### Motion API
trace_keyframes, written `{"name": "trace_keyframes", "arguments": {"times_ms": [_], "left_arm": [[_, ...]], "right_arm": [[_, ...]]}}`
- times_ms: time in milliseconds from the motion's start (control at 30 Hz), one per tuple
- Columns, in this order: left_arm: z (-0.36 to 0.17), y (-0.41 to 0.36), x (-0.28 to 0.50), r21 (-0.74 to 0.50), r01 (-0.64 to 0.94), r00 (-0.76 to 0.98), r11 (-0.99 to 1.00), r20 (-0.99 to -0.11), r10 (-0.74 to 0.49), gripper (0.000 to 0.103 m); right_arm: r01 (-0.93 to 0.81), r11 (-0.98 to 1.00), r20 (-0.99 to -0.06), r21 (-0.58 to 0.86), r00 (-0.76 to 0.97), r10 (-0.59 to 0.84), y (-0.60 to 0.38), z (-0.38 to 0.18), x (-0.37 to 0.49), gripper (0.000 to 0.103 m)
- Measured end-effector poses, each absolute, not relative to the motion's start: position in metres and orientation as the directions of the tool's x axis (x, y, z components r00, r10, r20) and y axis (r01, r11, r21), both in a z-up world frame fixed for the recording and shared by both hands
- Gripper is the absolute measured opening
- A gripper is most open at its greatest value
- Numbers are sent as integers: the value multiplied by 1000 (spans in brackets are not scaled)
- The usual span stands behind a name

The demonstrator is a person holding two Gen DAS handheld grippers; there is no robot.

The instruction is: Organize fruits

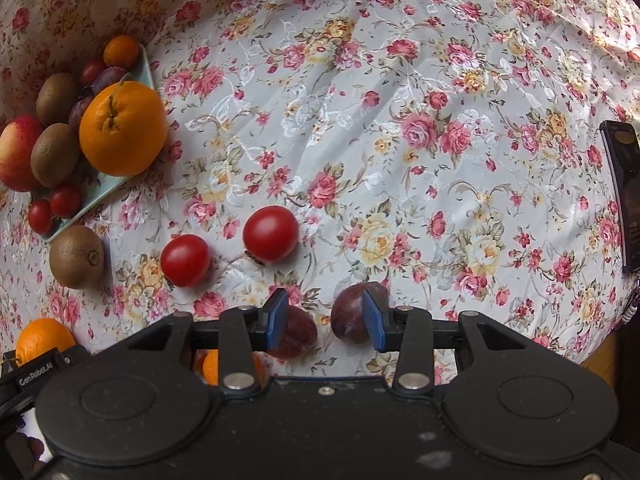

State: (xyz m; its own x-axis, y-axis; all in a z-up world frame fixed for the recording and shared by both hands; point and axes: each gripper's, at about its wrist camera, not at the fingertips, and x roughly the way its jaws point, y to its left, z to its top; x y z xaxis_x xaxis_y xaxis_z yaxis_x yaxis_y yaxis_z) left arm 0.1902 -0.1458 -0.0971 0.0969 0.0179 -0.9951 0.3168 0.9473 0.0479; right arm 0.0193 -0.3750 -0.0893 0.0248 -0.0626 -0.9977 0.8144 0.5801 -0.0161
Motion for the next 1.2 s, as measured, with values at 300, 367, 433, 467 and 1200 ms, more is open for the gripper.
{"name": "trace_keyframes", "arguments": {"times_ms": [300,367,433,467,1200], "left_arm": [[-86,-174,165,-21,418,100,908,-993,-69,63],[-81,-182,157,-20,446,114,895,-990,-79,62],[-75,-187,155,-21,465,125,885,-988,-89,60],[-73,-188,154,-22,469,127,883,-988,-92,57],[-70,-187,164,-69,405,128,912,-983,-132,56]], "right_arm": [[859,512,-998,-4,31,-60,-397,-98,4,42],[859,512,-998,-11,26,-65,-398,-99,2,43],[853,521,-998,-11,18,-52,-398,-99,-1,43],[850,527,-999,-1,22,-36,-397,-100,-3,43],[859,509,-998,-52,-63,4,-398,-132,-13,33]]}}
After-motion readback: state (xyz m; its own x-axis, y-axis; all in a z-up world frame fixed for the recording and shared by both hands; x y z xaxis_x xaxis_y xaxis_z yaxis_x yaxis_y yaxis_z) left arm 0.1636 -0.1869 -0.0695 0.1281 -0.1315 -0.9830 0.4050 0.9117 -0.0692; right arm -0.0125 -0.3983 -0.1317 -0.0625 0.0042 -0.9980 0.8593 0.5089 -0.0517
